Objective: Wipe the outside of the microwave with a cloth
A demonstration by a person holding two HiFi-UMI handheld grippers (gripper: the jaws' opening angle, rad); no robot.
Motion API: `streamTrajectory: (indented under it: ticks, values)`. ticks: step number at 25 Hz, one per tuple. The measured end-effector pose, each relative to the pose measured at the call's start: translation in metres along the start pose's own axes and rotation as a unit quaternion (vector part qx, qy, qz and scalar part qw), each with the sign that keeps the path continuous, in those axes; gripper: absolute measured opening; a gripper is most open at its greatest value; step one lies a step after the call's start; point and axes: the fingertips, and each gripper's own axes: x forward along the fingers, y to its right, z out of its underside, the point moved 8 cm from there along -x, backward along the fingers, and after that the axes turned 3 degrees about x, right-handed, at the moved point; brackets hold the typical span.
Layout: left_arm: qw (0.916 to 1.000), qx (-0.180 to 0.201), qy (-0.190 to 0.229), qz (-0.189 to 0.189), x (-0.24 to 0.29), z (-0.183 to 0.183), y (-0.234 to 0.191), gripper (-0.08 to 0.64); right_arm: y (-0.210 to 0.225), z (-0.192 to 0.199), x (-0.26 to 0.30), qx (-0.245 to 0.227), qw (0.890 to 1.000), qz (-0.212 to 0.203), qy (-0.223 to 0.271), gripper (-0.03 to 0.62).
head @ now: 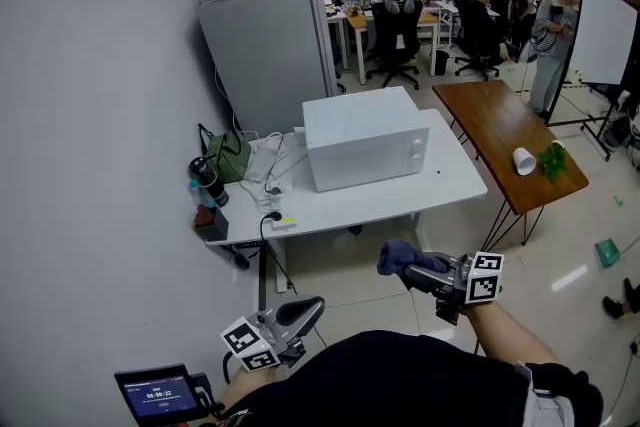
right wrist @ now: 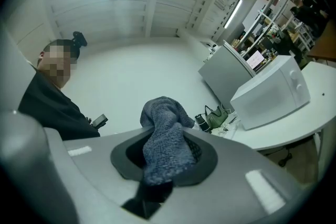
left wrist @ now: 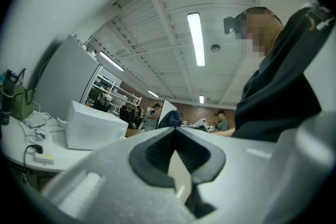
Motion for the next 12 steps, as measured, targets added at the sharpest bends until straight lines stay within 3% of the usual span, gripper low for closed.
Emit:
streamTrajectory:
  ticks: [6, 12]
  values:
    - [0.9995, -0.023, 0.022, 0.008, 0.055, 0.034, 0.046, 0.003, -0.011, -0.003, -0.099, -0.051, 0.997, 0.053, -0.032, 0.069]
    - [0.9995, -0.018, 0.016, 0.023, 0.081, 0.027, 0.058, 0.003, -0.012, -0.010, -0.133, -0.074, 0.993, 0.081, -0.036, 0.069]
